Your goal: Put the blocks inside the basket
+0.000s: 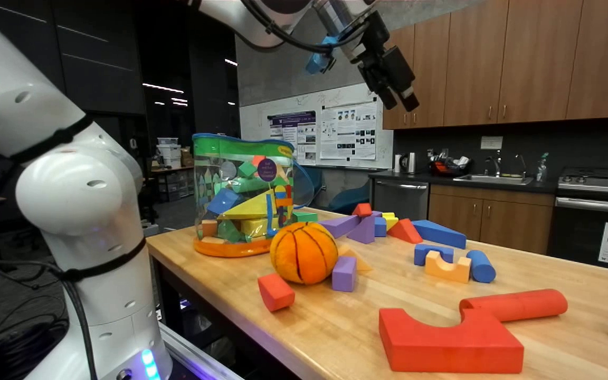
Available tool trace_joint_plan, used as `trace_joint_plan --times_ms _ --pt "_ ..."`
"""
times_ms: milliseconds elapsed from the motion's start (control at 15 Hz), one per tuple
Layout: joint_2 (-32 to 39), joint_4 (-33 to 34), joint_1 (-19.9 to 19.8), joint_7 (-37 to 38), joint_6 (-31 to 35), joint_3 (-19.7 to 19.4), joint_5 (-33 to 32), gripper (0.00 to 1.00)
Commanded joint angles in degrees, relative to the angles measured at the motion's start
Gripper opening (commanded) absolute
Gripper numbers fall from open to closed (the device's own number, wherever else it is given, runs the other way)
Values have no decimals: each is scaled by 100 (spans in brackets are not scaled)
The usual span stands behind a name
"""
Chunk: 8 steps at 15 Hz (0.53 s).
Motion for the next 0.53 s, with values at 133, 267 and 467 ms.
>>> trace_joint_plan --times_ms 133,267,467 --pt "982 1121 27 183 -234 56 -71 100" --pt "1081 1306 132 140 -284 7 -50 100" --pt "998 1183 207 94 -156 -83 -68 100"
